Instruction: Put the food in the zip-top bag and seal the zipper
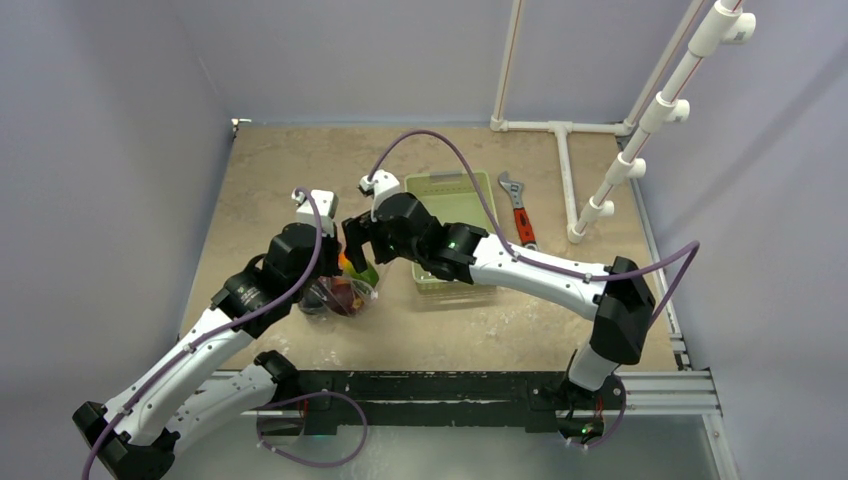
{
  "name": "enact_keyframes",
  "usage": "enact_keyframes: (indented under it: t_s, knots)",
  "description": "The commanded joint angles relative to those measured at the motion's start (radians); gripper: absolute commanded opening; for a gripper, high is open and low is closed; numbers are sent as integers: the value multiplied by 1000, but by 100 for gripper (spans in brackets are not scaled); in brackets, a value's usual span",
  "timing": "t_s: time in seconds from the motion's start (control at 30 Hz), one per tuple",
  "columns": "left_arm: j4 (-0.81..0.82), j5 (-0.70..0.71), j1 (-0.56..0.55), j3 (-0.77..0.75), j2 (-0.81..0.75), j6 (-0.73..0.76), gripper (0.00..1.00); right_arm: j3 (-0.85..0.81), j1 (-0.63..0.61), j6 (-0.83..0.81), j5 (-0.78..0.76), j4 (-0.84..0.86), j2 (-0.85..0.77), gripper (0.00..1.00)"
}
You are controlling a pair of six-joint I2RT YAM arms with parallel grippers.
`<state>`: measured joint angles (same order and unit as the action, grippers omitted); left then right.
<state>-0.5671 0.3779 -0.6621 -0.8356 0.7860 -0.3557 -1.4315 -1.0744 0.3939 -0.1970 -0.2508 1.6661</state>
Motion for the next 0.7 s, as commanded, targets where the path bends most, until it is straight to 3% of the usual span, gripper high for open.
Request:
enact_keyframes:
  t_s: [0.0,0.67]
  knots:
    - [26,6,3,4,-10,3,0,-50,-4,21,-58,8,-48,94]
    - [26,5,3,3,0,3,0,27,11,145,-294,-189,-295,92]
